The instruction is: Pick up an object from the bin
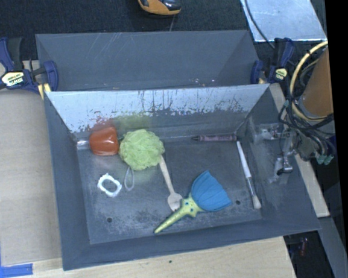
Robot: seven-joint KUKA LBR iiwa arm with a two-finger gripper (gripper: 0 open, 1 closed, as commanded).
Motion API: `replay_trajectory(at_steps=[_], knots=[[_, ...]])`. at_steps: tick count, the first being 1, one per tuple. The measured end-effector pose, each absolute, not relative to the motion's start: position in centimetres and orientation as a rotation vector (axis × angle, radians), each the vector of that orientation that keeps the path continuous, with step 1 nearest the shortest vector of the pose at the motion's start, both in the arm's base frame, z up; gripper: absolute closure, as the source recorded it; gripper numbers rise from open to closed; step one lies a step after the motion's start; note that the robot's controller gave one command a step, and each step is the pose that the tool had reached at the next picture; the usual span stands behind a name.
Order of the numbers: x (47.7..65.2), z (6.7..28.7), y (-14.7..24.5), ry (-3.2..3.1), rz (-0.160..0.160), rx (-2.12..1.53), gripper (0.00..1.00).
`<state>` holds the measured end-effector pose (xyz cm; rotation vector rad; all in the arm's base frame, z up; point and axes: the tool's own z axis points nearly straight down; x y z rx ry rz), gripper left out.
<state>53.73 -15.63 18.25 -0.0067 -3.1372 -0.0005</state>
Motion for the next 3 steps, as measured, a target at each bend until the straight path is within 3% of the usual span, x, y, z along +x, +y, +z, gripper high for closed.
replay_trajectory(at_steps=[1,2,3], knots=[[53.9,18.7,-15.5,-3.146,0.002,-0.001,0.0],[51.7,11.6,-8.9,-3.144,0.003,0.154,0.0],[52.4,12.7,-0.2,-3.091,0.013,0.647,0.0]])
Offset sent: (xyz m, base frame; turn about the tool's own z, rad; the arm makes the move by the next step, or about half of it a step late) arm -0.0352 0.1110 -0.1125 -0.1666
